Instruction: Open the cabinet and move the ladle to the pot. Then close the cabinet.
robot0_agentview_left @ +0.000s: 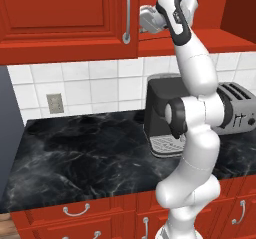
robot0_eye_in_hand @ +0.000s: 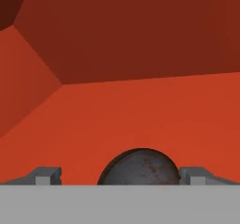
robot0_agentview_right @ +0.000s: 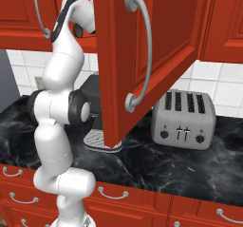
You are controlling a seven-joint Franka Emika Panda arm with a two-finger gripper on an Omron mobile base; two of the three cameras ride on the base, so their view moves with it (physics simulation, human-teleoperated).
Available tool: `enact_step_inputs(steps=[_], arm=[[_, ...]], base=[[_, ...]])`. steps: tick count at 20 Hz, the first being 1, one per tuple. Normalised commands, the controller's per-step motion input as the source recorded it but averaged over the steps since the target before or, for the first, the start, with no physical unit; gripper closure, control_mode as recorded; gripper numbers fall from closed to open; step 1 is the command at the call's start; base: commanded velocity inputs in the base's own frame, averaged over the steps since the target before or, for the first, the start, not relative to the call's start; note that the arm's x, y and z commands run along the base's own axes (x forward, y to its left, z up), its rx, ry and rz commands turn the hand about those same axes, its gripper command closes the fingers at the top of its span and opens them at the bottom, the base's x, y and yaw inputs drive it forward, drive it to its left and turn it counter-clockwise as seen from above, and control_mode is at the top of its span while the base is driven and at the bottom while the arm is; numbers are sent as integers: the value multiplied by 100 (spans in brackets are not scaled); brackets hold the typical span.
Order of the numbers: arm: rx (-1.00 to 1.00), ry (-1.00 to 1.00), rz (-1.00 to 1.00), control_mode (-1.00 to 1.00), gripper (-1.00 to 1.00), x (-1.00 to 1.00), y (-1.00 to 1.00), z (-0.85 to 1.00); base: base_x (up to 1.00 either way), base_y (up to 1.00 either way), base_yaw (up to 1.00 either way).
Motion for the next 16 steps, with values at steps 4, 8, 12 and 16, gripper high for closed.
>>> enact_step_inputs(steps=[4, 8, 12, 16], arm=[[0, 4, 0, -100, -100, 0, 2, -3], [0, 2, 0, -100, -100, 0, 2, -10], [0, 2, 0, -100, -100, 0, 3, -16], [0, 0, 0, -100, -100, 0, 8, -12]], base=[[0, 0, 0], [0, 0, 0], [0, 0, 0], [0, 0, 0]])
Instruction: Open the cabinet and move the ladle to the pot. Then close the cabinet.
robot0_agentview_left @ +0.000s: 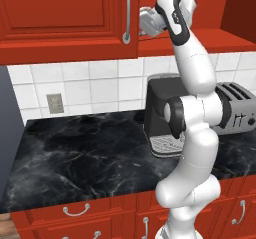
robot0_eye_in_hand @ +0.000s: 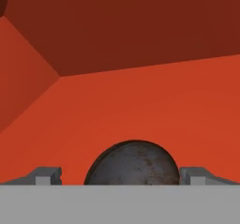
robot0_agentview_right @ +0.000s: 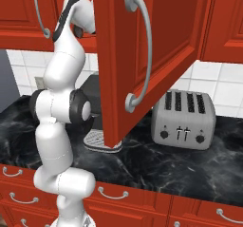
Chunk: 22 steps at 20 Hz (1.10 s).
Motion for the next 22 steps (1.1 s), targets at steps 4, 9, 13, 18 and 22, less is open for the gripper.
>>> enact_step_inputs(steps=[4, 9, 13, 18, 22], arm=[[0, 0, 0, -100, -100, 0, 9, -4], [0, 0, 0, -100, -100, 1, 12, -3], [0, 1, 0, -100, 100, 6, 16, -7], [0, 2, -1, -100, 100, 5, 6, -5], [0, 0, -1, -100, 100, 0, 0, 0]], base=[[0, 0, 0], [0, 0, 0], [0, 0, 0], [0, 0, 0], [0, 0, 0]])
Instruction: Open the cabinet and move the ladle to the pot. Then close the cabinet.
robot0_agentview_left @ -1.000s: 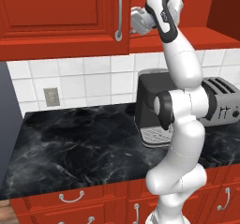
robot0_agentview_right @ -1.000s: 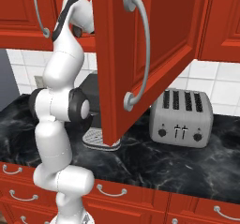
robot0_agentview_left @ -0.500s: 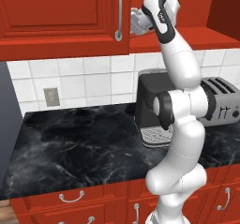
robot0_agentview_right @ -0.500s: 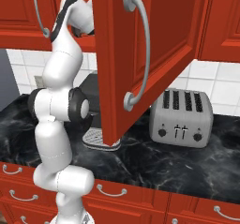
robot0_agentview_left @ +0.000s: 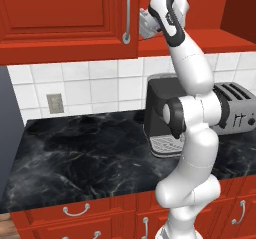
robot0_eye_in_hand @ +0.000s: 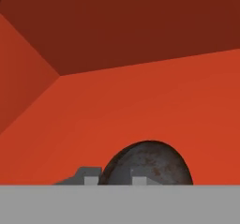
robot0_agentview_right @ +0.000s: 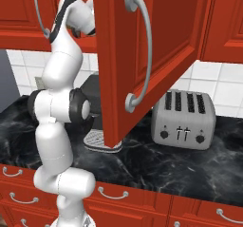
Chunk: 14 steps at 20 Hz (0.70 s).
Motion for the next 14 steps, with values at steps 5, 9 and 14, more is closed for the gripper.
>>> enact_step_inputs(steps=[5, 9, 14], arm=[[0, 0, -3, -100, 100, 0, -15, 0], [0, 0, -5, -100, 100, 0, -41, 0], [0, 0, -5, -100, 100, -1, -60, 0]], base=[[0, 0, 0], [0, 0, 0], [0, 0, 0]])
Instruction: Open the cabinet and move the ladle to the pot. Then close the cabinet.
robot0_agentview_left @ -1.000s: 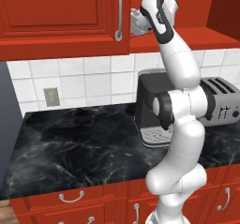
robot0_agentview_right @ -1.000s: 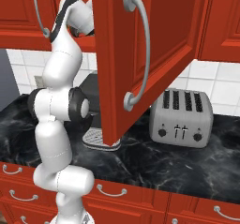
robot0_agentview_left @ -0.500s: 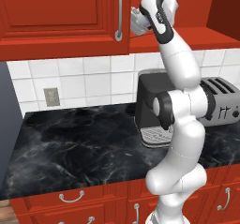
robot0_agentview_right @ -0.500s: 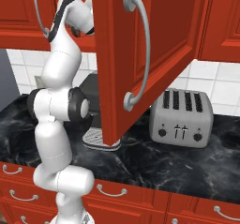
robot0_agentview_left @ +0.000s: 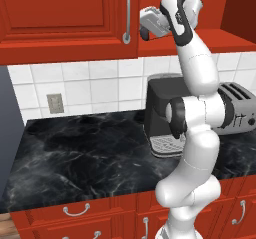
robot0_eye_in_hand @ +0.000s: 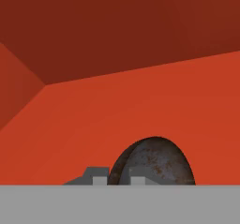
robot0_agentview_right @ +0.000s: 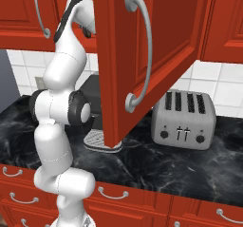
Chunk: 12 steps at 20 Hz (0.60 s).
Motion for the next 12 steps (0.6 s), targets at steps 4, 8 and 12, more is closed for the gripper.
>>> enact_step_inputs(steps=[4, 8, 12], arm=[[0, 0, -4, -100, 100, -27, -53, 0], [0, 0, -6, -100, 100, -78, -28, 0], [0, 0, -7, -100, 100, -100, -16, 0]], base=[[0, 0, 0], [0, 0, 0], [0, 0, 0]])
